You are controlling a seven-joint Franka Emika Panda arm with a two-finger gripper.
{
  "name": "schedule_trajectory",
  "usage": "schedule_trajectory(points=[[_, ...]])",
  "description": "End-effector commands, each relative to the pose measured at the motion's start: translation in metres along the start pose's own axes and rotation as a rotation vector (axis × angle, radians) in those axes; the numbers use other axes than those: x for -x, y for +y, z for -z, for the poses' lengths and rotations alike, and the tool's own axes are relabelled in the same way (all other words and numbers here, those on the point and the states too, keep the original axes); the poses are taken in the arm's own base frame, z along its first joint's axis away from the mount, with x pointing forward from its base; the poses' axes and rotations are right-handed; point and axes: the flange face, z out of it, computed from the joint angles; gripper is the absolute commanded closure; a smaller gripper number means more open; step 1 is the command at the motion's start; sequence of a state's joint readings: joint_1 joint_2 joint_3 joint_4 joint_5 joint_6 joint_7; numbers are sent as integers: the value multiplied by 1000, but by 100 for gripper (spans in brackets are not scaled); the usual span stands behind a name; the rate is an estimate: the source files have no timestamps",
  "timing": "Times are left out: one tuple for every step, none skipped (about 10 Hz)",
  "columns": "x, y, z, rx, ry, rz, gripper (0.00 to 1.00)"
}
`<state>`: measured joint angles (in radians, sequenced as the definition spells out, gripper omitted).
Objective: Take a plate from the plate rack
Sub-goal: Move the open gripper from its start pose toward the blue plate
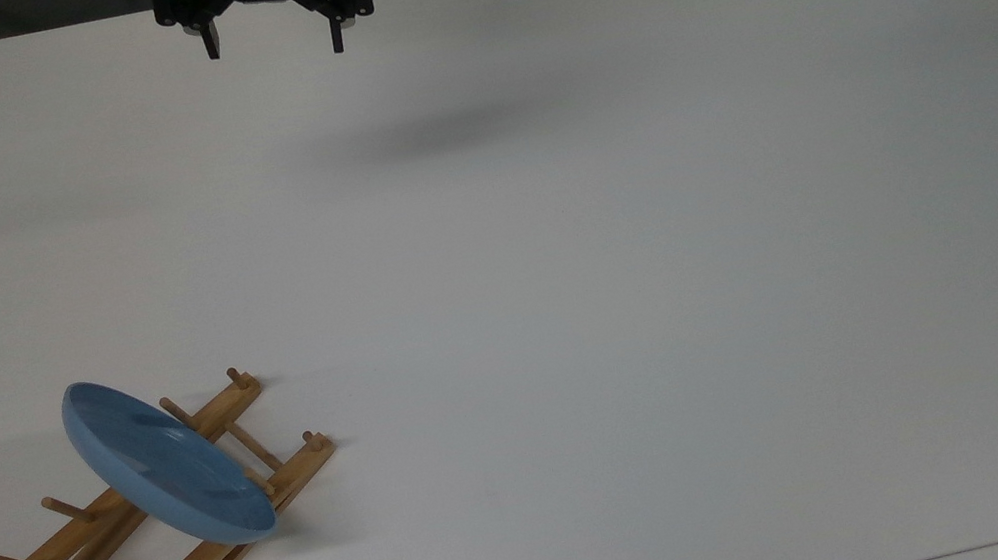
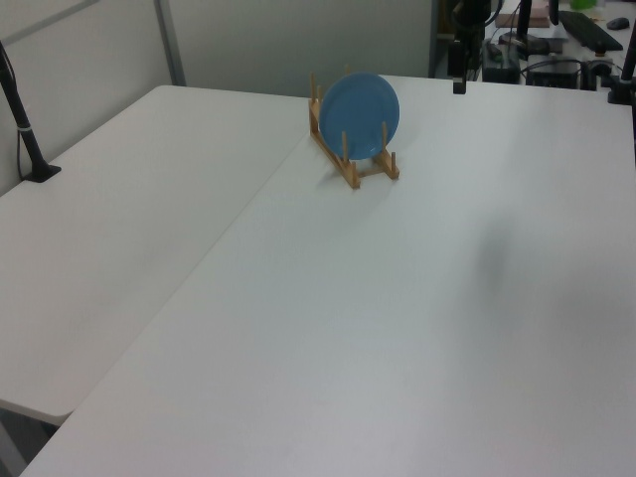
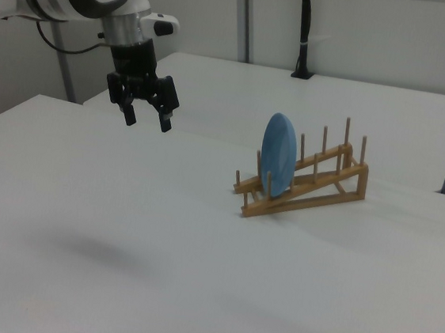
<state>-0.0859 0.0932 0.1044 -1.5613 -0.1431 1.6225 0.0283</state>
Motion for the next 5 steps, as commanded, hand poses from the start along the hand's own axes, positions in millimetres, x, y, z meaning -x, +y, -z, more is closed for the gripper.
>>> schedule_trajectory(points=[[8, 4, 0, -21, -11, 17, 0], [8, 4, 0, -21, -11, 18, 0], [8, 5, 1, -21, -9, 17, 0], [8, 9, 0, -21, -11, 11, 0], [7, 9, 0, -21, -8, 12, 0]])
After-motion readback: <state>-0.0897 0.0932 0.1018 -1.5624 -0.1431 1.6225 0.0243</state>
